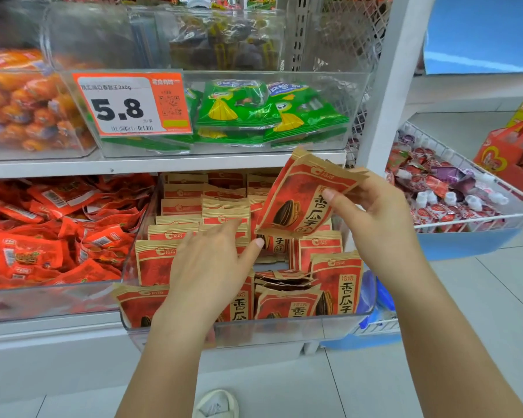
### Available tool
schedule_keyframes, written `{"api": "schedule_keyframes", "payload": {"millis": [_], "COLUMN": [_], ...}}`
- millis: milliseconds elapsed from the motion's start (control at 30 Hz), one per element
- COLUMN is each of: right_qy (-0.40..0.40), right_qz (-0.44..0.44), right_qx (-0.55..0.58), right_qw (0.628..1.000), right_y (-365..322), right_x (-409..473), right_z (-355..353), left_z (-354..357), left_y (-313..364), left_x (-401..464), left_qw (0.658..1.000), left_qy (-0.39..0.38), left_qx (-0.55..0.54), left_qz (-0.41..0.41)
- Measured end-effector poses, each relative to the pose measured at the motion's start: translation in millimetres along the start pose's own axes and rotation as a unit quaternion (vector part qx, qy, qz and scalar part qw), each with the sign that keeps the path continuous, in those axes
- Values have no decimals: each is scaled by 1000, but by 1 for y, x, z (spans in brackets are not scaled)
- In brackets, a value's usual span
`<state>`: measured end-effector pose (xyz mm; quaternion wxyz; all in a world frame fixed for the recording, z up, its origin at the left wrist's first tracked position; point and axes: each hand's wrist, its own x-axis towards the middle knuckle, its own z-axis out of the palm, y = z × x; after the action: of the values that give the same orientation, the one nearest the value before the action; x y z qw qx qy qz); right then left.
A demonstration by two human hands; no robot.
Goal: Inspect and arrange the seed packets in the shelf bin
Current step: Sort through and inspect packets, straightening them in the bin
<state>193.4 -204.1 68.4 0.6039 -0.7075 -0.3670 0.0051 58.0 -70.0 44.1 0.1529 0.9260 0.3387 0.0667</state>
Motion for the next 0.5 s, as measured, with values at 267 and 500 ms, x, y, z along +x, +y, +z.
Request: {"api": "schedule_keyframes", "payload": {"millis": [267, 500], "right_qy": [-44, -94], "right_qz": [78, 81], "right_qx": [-84, -338], "right_qw": [992, 933], "right_y": [41, 54], "right_x": [12, 11], "right_z": [22, 42], "left_z": [5, 5], "left_y": [-5, -6], "left_x": [8, 9], "left_qw": [994, 995], "left_qy": [-67, -66], "left_qx": [78, 65], "left_qz": [32, 28]}}
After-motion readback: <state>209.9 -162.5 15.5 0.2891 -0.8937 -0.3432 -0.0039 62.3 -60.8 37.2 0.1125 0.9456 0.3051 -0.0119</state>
